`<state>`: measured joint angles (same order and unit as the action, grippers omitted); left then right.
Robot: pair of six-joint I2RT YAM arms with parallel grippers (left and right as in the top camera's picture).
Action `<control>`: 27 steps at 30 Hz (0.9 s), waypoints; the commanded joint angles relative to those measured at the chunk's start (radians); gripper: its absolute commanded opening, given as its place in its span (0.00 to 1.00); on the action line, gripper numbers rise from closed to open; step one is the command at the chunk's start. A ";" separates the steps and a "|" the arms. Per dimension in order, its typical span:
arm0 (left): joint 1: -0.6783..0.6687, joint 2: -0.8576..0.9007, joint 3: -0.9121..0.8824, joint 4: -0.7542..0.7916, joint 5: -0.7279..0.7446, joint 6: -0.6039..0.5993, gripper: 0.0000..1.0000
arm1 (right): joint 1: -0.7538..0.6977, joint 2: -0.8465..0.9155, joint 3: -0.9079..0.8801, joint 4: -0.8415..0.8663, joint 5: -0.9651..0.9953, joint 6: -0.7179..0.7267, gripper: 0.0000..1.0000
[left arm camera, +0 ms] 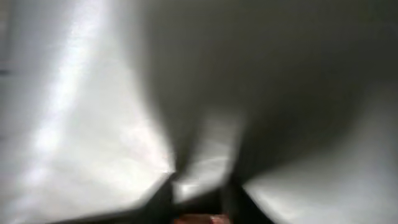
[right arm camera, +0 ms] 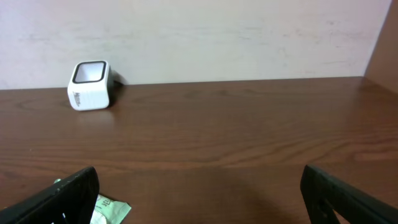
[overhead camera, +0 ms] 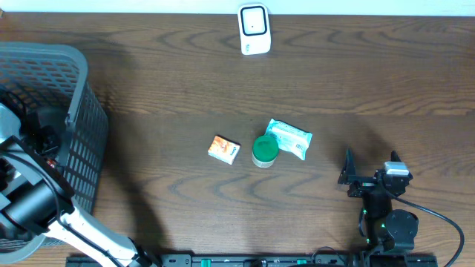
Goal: Scan the item barcode
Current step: 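Close the left gripper on the end of the red TOP bar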
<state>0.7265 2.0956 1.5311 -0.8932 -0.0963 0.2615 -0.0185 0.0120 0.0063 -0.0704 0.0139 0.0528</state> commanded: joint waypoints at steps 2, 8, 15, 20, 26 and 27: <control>0.008 0.086 -0.073 0.004 0.038 -0.065 0.79 | -0.006 -0.005 -0.001 -0.005 -0.008 0.013 0.99; 0.008 -0.069 -0.073 -0.005 0.038 -0.198 0.82 | -0.006 -0.005 -0.001 -0.005 -0.008 0.013 0.99; 0.015 -0.215 -0.086 -0.029 0.032 -0.563 0.90 | -0.006 -0.005 -0.001 -0.005 -0.008 0.013 0.99; 0.030 -0.290 -0.100 -0.101 -0.002 -0.926 0.90 | -0.006 -0.005 -0.001 -0.005 -0.008 0.013 0.99; 0.029 -0.313 -0.100 -0.071 0.072 -0.941 0.99 | -0.006 -0.005 -0.001 -0.005 -0.008 0.013 0.99; 0.030 -0.312 -0.100 -0.074 0.061 -0.893 0.98 | -0.006 -0.005 -0.001 -0.005 -0.008 0.013 0.99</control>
<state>0.7540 1.7859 1.4418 -0.9627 -0.0578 -0.6025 -0.0185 0.0120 0.0063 -0.0704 0.0139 0.0528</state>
